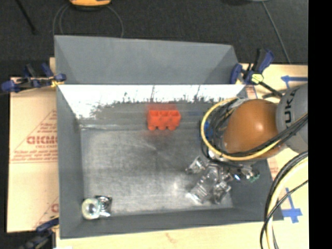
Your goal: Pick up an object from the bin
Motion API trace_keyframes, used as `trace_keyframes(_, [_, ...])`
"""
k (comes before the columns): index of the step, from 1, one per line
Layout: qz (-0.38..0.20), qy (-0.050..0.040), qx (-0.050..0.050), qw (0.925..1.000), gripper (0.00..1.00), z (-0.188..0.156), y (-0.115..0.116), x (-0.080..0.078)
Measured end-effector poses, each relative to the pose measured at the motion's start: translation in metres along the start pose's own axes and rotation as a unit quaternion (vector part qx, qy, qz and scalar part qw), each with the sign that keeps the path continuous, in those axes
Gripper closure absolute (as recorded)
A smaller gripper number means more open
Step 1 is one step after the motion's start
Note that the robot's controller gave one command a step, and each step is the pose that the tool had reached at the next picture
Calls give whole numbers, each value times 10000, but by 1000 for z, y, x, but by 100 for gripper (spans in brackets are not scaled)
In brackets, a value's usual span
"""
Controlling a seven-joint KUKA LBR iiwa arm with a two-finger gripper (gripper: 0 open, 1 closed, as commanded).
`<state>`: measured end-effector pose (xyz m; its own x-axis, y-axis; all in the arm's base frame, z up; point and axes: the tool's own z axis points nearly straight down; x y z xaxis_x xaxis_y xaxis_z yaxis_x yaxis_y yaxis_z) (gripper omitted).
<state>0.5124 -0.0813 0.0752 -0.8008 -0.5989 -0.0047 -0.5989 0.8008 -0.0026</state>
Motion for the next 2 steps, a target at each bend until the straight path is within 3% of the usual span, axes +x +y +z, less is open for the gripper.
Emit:
trace_keyframes(1, [16,-18,8,10000,100,-3,0,-2])
trace_keyframes(2, [-1064,1,9,9943,100,-190,3,-7])
